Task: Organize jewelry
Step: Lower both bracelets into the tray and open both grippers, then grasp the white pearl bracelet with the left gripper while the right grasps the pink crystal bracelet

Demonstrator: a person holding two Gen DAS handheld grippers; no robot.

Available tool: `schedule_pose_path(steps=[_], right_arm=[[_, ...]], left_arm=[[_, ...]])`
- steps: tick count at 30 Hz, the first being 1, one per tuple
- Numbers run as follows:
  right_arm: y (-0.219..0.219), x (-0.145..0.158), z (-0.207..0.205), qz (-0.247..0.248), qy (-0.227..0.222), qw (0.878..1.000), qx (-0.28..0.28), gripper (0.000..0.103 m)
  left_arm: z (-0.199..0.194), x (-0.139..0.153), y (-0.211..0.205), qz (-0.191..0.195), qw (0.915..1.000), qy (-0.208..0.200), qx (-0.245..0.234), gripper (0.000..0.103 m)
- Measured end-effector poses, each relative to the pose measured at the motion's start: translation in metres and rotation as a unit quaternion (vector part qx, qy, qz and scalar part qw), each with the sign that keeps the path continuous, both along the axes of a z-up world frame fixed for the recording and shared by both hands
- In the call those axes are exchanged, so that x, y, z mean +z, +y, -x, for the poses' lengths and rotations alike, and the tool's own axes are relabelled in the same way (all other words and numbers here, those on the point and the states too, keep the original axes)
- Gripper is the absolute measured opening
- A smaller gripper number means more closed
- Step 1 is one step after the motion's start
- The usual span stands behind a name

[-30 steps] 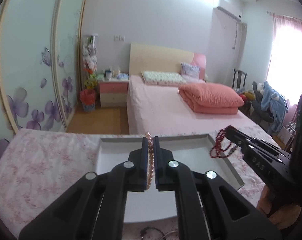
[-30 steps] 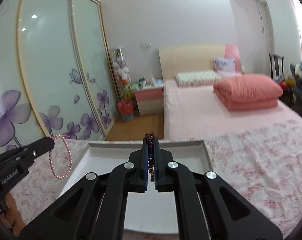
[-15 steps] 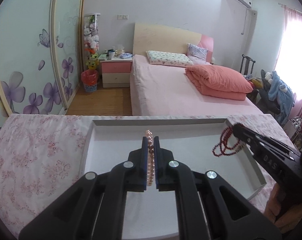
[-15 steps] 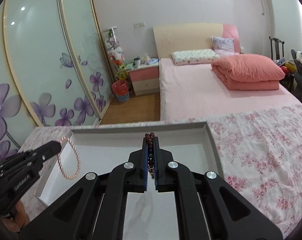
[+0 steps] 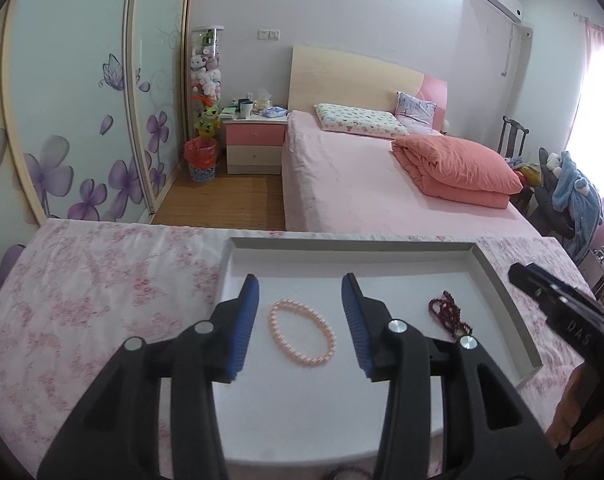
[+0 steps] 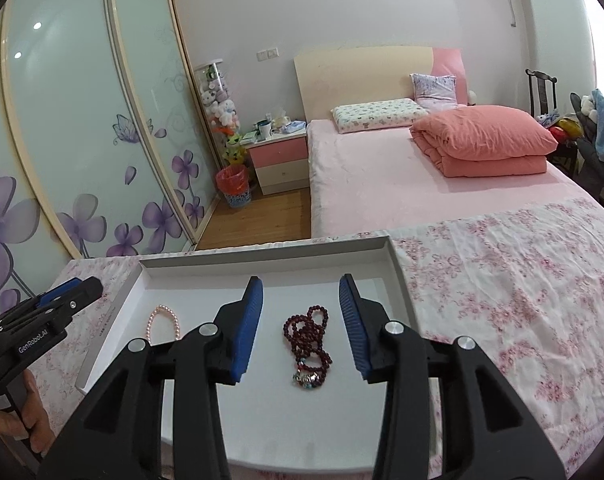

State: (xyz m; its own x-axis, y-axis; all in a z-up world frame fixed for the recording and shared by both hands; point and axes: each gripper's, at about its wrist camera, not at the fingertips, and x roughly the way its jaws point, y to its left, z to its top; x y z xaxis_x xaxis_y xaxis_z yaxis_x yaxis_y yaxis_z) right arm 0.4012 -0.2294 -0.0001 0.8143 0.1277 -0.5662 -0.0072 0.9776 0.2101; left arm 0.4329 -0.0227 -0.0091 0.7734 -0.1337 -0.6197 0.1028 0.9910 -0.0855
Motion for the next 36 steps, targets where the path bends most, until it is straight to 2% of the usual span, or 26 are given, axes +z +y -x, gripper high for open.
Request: schedule_pose_path(steps=[8, 12, 15, 21, 28, 32, 34, 36], right_arm=[[-0.011, 0.004, 0.047, 0.007, 0.003, 1.000, 0.004, 0.041], [-0.019, -0.004, 0.075, 0.010, 0.017, 1.000, 0.003, 0.041], [-0.027, -0.015, 0.098, 0.008, 0.032, 0.999, -0.002, 0.041], [-0.033, -0.037, 0.125, 0.017, 0.068, 0.998, -0.004, 0.041], [-0.037, -0.056, 0.140, 0.024, 0.098, 0.995, -0.010, 0.041], [-0.034, -0.059, 0.141, 0.025, 0.102, 0.994, -0.003, 0.041], [-0.032, -0.060, 0.142, 0.025, 0.104, 0.994, 0.000, 0.041], [-0.031, -0.062, 0.143, 0.025, 0.106, 0.994, 0.002, 0.041]], left_arm=[[0.058, 0.001, 0.028, -0.026, 0.9994, 0.009, -0.021, 0.048], [0.091, -0.015, 0.045, -0.025, 0.9985, 0.034, -0.034, 0.048], [0.112, -0.035, 0.052, -0.021, 0.9965, 0.071, -0.041, 0.048], [0.132, -0.062, 0.052, -0.020, 0.9921, 0.113, -0.050, 0.048], [0.138, -0.080, 0.032, -0.080, 0.9863, 0.132, -0.057, 0.046], [0.138, -0.084, 0.031, -0.087, 0.9854, 0.135, -0.056, 0.038], [0.137, -0.083, 0.030, -0.082, 0.9853, 0.138, -0.058, 0.027], [0.138, -0.083, 0.027, -0.084, 0.9850, 0.137, -0.064, 0.011]])
